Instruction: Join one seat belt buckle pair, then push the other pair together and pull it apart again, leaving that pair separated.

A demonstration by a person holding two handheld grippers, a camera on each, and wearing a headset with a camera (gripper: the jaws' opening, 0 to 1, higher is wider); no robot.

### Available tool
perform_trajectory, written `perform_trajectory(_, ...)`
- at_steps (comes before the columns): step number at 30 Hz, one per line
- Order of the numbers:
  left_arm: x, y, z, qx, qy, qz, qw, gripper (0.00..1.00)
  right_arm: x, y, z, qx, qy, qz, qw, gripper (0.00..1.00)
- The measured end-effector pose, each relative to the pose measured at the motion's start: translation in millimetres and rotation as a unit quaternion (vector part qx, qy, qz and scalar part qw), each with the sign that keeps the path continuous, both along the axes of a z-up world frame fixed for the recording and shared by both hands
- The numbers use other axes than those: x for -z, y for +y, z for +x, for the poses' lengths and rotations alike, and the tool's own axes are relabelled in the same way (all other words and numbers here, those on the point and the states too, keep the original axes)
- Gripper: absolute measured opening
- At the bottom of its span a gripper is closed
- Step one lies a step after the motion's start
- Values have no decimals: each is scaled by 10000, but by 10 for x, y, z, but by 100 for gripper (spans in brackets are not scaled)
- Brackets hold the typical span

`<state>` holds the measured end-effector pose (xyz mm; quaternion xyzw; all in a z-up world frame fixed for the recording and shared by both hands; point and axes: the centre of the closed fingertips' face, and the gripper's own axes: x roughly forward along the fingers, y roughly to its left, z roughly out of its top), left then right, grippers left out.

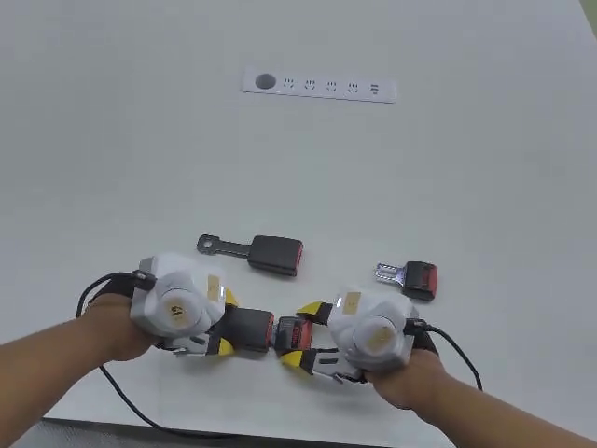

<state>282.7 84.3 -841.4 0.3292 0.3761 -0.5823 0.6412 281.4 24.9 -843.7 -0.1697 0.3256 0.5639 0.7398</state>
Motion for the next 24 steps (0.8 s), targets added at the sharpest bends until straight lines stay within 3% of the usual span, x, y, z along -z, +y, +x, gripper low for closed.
perform_trajectory(9, 4, 16, 1, 63, 7, -4, 10000, 33, -4, -17, -11, -75, -32, -66, 9999, 35)
perform_trajectory(24, 5, 35, 11, 39, 25, -370, 9993, 33, -20, -33, -26, -154, -184, -145, 9996, 34)
